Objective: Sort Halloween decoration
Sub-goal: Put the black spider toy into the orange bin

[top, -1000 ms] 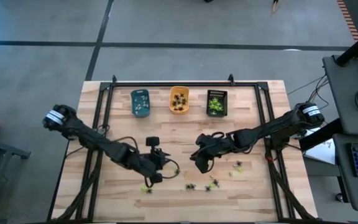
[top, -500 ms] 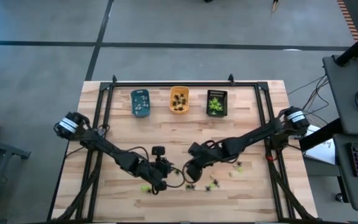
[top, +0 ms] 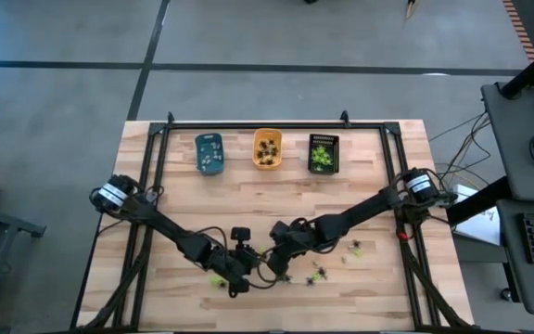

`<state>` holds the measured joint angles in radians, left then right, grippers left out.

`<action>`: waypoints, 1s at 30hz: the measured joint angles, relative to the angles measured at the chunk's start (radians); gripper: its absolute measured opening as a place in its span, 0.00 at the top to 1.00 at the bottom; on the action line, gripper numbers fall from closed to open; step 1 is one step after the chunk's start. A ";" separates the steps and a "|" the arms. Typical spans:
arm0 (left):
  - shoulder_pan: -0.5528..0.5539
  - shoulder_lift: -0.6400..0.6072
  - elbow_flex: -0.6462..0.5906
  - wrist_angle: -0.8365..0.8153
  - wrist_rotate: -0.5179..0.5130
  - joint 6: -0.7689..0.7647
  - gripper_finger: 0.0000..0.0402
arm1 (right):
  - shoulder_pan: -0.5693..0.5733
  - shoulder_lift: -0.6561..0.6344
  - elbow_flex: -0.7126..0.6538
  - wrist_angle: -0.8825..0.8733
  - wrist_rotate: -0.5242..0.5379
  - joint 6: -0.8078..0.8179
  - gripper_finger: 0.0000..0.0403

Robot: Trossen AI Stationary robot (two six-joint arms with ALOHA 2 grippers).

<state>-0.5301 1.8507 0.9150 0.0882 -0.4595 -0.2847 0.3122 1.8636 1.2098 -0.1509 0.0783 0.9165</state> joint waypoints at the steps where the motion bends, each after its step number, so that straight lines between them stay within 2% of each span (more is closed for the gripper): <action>1: 0.000 0.008 0.000 0.012 -0.001 -0.002 0.79 | 0.000 0.002 0.000 -0.002 0.000 0.000 0.83; 12: 0.002 0.073 0.000 0.048 -0.003 -0.020 0.79 | 0.008 0.003 -0.003 0.007 0.002 -0.032 0.83; 30: 0.002 0.075 0.000 0.048 -0.004 -0.035 0.79 | 0.017 0.003 -0.012 0.037 0.032 -0.049 0.83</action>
<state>-0.5285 1.9255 0.9150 0.1364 -0.4633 -0.3195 0.3294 1.8668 1.1974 -0.1139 0.1104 0.8675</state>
